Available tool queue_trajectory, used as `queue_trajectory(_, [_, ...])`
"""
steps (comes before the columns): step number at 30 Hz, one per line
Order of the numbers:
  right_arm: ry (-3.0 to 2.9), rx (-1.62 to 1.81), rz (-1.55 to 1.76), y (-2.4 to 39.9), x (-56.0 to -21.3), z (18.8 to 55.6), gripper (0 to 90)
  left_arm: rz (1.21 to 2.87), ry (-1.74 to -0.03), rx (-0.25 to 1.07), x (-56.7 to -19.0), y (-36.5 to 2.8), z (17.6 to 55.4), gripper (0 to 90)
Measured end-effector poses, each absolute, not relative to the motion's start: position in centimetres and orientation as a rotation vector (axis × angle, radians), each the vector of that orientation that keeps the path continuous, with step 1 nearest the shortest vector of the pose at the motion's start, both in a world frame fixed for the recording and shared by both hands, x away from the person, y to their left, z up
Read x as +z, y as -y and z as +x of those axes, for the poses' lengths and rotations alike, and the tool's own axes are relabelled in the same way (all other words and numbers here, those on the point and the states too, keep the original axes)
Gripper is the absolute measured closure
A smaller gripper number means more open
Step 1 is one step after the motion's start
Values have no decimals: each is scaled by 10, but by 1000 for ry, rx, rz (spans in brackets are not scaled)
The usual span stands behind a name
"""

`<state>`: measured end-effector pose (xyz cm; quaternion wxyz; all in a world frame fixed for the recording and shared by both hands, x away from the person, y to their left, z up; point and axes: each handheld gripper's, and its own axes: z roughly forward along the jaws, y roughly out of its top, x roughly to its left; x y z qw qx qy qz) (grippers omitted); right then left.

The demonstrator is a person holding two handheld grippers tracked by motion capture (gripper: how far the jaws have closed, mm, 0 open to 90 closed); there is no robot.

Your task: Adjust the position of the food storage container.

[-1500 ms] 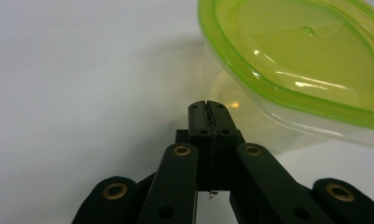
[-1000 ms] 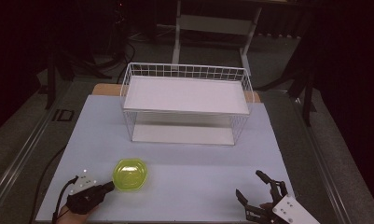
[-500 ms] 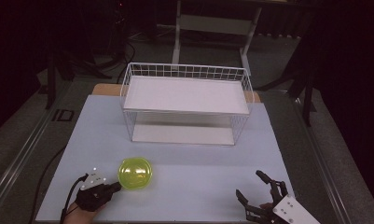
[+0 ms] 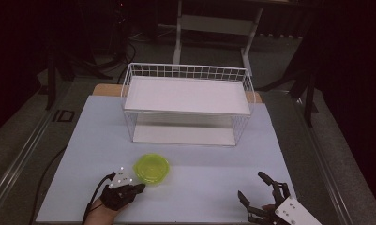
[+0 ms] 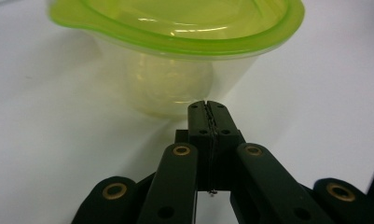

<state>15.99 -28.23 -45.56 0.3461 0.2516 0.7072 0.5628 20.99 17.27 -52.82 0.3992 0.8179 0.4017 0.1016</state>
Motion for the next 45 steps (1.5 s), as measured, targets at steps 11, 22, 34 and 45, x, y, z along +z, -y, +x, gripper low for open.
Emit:
queue_trajectory(11, [-1833, 1459, 644, 281, -456, 160, 174, 2021, -1118, 347, -525, -201, 235, 899])
queue_trajectory(22, [-1826, 1469, 668, 285, -457, 162, 175, 2057, -1057, 287, -532, -177, 242, 900])
queue_trajectory(34, [-1832, 1468, 666, 284, -458, 162, 174, 2088, -1023, 223, -530, -146, 236, 898])
queue_trajectory(45, [-1842, 1461, 648, 283, -458, 160, 175, 2068, -1036, 201, -529, -132, 253, 899])
